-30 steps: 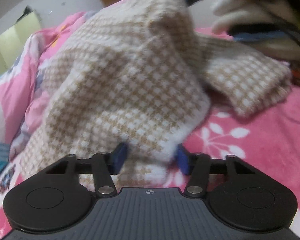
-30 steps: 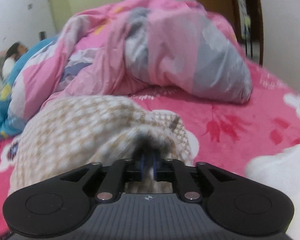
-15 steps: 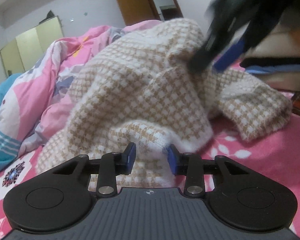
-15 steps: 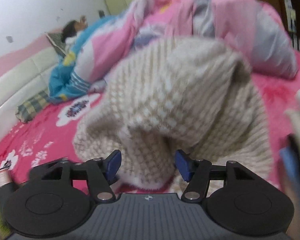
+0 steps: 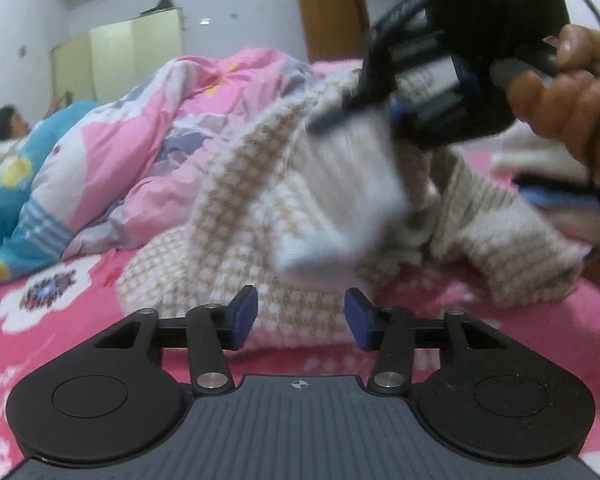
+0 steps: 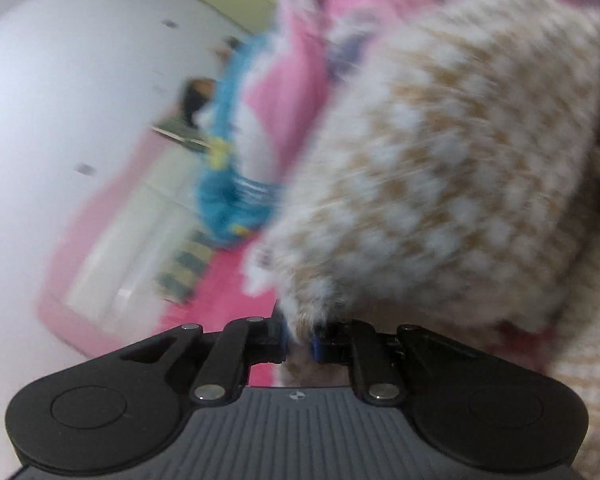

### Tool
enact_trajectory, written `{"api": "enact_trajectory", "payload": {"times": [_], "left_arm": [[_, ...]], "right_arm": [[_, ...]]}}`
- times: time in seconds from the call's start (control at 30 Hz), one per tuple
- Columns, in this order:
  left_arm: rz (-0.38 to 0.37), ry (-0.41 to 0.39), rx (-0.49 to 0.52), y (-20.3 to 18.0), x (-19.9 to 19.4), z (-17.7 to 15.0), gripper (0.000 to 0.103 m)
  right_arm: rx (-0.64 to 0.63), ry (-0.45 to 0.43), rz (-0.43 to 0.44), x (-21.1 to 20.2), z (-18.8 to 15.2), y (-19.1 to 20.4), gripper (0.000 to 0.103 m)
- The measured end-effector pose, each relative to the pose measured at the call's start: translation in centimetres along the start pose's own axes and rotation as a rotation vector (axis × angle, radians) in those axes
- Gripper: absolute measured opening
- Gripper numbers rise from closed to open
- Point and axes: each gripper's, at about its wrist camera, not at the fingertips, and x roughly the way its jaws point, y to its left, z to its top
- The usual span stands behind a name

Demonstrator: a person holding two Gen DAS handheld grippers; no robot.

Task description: Fold clothes

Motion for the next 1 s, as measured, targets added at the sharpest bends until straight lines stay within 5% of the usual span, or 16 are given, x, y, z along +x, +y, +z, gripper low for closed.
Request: {"api": "enact_trajectory", "payload": {"times": [0.1, 0.33, 0.57, 1.0], "left_arm": [[0.012, -0.046, -0.028, 0.5, -2.2, -0.1, 0.070], [0.092, -0.101, 0.013, -0.6, -2.6, 0.4, 0.079], [0.172, -0.210, -0.053, -1.2, -3.7, 2.2, 0.083], [0.035, -0.356, -0.387, 3.7, -15.6, 3.2, 0.096]], "right_arm": [[-0.012, -0.027, 0.067, -0.7, 1.3, 2.6, 0.014], [-0.032, -0.093, 0.184, -3.1, 2.4, 8.0, 0.015], [-0.054, -0.145, 0.295, -6.2, 2.9, 12.4, 0.015], [-0.174, -0.078, 0.492, -6.1, 1.3, 20.6, 0.015]]}}
